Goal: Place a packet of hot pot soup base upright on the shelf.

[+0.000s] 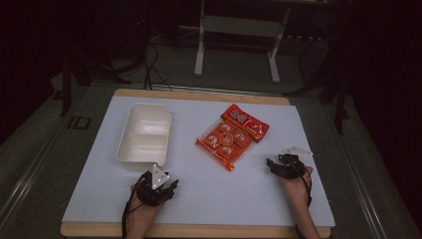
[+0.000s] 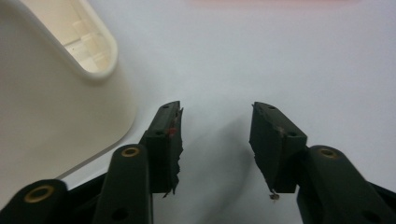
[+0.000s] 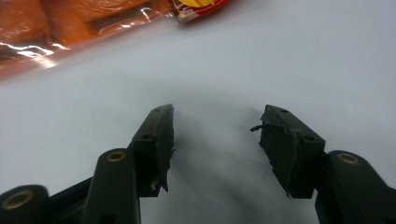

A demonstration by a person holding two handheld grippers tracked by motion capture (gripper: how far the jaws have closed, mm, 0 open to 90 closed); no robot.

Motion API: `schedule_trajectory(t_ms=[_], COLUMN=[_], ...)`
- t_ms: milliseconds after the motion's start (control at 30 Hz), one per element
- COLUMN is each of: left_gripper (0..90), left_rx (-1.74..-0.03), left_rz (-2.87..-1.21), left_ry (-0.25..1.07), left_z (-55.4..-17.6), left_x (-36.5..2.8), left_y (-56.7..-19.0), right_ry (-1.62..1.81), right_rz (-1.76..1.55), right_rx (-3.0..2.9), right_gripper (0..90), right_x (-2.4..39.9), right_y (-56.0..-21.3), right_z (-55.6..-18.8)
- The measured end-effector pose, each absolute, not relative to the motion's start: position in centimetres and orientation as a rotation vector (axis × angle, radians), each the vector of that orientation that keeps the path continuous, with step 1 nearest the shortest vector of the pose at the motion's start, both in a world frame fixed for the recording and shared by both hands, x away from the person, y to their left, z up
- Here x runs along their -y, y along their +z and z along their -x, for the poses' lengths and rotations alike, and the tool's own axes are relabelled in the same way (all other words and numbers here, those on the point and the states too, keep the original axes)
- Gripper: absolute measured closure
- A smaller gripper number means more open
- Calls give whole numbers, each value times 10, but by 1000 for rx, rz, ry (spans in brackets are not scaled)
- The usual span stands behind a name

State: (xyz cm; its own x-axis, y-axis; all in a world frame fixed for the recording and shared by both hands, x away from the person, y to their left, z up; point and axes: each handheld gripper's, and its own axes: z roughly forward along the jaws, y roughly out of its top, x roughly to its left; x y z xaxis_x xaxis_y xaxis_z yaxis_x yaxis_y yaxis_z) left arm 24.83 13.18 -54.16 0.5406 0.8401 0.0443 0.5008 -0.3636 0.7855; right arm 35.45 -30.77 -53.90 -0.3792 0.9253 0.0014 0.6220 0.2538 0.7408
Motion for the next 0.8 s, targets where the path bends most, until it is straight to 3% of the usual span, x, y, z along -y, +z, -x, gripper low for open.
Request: schedule_trajectory(t_ms=[433,800], left_gripper=[571,547], left_rx=[-1049,-1044], left_rz=[-2021,-2039], left_ry=[598,589], left_z=[-248,-249], left_x=[-135,-133], left_y=[-541,-543], right_ry=[993,1045], right_rz=[-1343,-1330], right_rx=[-2117,-2106], right_gripper=[471,508], right_x=[297,290], right_y=[-533,-521], right_z=[-352,-370])
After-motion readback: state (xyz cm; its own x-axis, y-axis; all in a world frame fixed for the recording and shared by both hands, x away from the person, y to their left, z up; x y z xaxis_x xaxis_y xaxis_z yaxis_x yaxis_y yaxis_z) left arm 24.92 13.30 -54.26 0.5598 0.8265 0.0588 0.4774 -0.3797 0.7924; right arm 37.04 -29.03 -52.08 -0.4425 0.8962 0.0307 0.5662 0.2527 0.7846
